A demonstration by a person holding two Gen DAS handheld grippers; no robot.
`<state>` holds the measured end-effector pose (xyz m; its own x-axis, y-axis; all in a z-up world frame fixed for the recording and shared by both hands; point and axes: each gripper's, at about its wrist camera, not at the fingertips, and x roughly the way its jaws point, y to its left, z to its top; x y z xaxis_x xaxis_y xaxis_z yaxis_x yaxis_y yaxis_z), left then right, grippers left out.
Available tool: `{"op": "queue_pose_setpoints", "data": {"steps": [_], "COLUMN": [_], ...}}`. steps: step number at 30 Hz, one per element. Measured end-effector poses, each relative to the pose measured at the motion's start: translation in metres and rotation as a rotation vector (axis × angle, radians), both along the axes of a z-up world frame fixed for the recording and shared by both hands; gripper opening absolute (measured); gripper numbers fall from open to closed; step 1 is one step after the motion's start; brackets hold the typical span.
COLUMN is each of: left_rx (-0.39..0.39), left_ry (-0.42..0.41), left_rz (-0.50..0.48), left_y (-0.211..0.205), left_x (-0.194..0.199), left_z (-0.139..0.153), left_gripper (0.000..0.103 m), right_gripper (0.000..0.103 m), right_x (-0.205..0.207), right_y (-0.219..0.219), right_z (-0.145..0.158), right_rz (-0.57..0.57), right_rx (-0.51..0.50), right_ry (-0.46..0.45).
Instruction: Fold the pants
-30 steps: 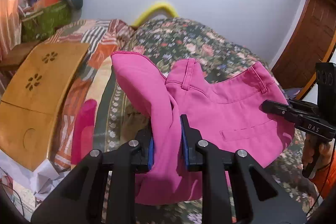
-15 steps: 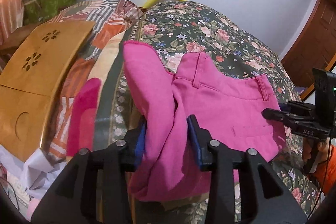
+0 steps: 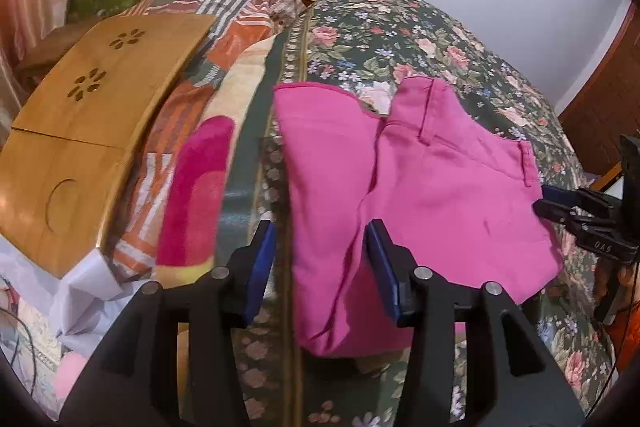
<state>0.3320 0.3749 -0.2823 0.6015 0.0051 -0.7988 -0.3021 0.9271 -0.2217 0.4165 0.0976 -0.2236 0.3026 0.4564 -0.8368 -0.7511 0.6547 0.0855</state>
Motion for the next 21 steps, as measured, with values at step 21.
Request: {"op": "queue_pose_setpoints", "data": {"steps": [21], "left_rx": [0.205], "left_ry": [-0.371], "left_rz": [-0.053], "left_y": [-0.120], "left_x": [-0.144], "left_z": [0.206], "left_gripper": [0.047], "right_gripper": [0.041], "right_x": [-0.113], "right_y": [-0.084], "right_z": [0.173], "right_rz": [-0.065], "right_rx": [0.253], "right_ry": [-0.236]}}
